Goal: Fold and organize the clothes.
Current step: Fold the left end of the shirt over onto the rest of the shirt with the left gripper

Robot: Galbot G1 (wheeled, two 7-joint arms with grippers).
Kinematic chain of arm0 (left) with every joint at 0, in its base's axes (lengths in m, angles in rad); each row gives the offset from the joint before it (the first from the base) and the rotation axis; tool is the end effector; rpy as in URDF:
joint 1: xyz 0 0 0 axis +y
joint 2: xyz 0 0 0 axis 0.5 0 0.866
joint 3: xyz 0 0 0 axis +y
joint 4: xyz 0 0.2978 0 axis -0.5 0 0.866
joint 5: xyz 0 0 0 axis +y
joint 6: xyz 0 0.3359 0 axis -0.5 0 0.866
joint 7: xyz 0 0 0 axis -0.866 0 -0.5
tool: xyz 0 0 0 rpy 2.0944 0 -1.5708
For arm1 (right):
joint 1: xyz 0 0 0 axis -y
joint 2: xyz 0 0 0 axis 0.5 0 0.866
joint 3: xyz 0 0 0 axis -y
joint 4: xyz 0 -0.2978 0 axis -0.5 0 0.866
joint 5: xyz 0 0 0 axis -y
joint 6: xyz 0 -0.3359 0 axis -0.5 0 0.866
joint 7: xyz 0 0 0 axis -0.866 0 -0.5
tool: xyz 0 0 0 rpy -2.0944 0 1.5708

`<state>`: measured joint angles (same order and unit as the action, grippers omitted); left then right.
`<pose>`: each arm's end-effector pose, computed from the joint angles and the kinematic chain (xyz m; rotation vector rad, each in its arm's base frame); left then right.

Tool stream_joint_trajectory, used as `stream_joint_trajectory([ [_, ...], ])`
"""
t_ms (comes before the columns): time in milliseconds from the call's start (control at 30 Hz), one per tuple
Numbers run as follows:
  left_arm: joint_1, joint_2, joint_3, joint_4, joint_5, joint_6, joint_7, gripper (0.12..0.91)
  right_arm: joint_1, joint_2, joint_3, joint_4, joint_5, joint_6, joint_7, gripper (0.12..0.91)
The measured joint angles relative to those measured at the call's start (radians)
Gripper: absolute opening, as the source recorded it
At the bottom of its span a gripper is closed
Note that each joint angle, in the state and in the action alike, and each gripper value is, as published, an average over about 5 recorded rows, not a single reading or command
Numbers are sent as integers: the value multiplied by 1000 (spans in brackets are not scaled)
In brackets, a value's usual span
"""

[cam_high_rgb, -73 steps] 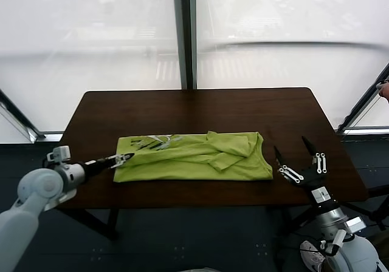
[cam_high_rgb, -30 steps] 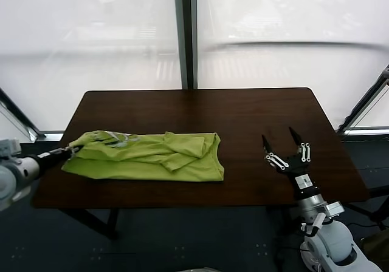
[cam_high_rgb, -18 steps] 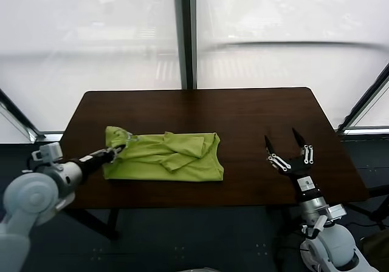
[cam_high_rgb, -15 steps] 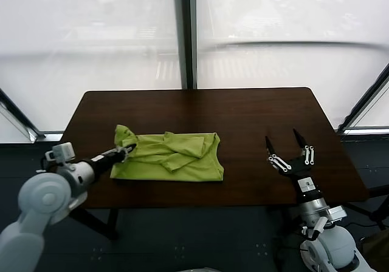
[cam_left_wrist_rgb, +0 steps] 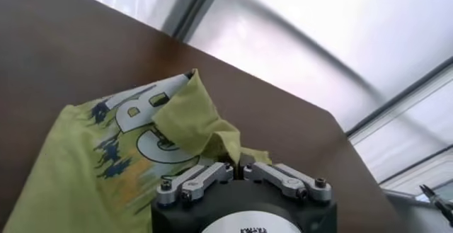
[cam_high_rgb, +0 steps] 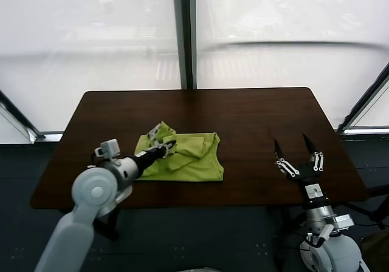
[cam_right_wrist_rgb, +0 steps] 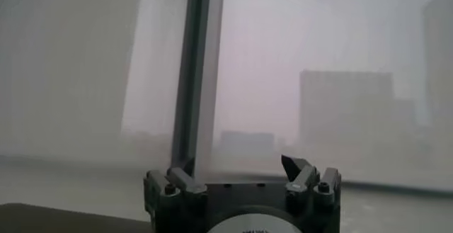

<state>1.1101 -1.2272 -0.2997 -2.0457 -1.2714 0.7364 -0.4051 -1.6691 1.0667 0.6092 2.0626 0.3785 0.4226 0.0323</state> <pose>0.2808 -0.0139 -0.1761 -0.5483 -2.3054 0.7649 0.1759 -0.0894 -0.2610 -0.2226 2.8495 -0.0761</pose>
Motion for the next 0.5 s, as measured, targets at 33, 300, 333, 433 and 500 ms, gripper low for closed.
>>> stream_joint_trajectory([
  [33, 0, -7, 4, 0, 1, 0, 0, 181, 0, 1, 0, 0, 0, 0, 0, 907],
  [300, -11, -50, 30, 18, 12, 0, -4, 181, 5, 3, 1, -9, -3, 0, 0, 907],
  [333, -13, -57, 34, 23, 17, 0, -3, 181, 7, 3, 1, -11, -3, 0, 0, 907],
  [433, -15, -79, 45, 42, 31, 0, 2, 181, 13, 7, -2, -17, -3, 0, 0, 907],
  [500, -15, -92, 50, 55, 38, 0, 5, 181, 15, 10, -4, -20, -5, 0, 0, 907],
])
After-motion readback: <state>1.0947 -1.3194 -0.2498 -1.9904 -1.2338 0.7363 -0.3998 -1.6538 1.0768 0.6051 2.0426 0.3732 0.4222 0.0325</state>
